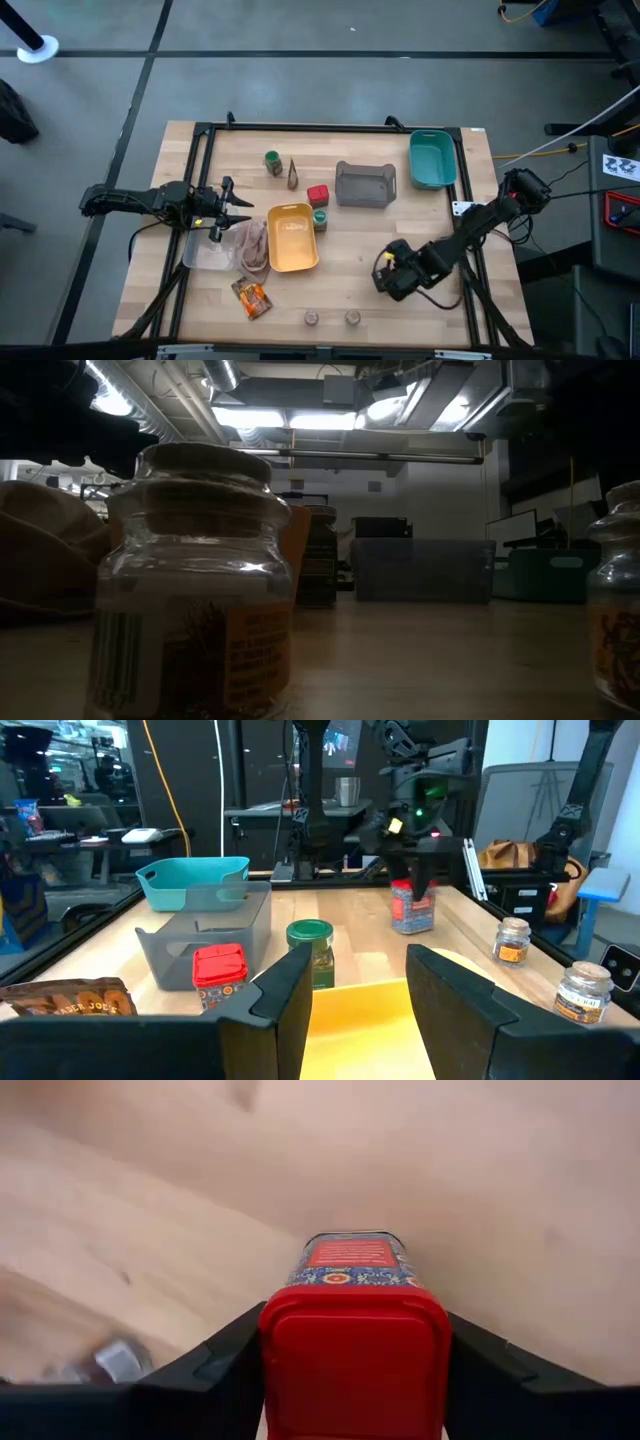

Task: Sort spices by type
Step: Put the bottom red seasoning can into the green bin

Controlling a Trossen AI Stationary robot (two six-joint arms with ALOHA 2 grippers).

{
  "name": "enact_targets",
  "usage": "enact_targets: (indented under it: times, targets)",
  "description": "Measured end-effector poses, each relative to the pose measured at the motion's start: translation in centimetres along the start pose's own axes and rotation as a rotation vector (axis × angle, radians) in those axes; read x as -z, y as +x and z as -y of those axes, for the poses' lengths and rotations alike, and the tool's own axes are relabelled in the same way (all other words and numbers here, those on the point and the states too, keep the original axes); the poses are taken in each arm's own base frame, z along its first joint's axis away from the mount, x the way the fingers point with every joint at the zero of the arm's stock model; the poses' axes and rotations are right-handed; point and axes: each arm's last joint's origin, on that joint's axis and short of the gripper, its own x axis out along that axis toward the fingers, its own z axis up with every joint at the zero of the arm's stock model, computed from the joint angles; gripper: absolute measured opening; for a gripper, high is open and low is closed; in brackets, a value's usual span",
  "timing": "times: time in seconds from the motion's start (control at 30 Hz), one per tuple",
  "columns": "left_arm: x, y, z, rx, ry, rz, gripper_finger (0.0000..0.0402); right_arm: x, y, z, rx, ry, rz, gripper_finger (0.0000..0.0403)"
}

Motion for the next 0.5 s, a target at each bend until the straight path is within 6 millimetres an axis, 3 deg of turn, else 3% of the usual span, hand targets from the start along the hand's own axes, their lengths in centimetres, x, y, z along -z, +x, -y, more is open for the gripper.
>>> enact_targets:
  times: [0.2,0.5]
  targets:
    - [0.0,0.0,0.0,0.0,0.0,0.0,0.0148,-3.7,0.3,-0.7,0.002,-0.071,0.094,0.0221]
    - [0.0,0.0,0.0,0.0,0.0,0.0,0.0148,-9.7,-0.3,-1.5,-0.009,-0.189,0.087,0.0223]
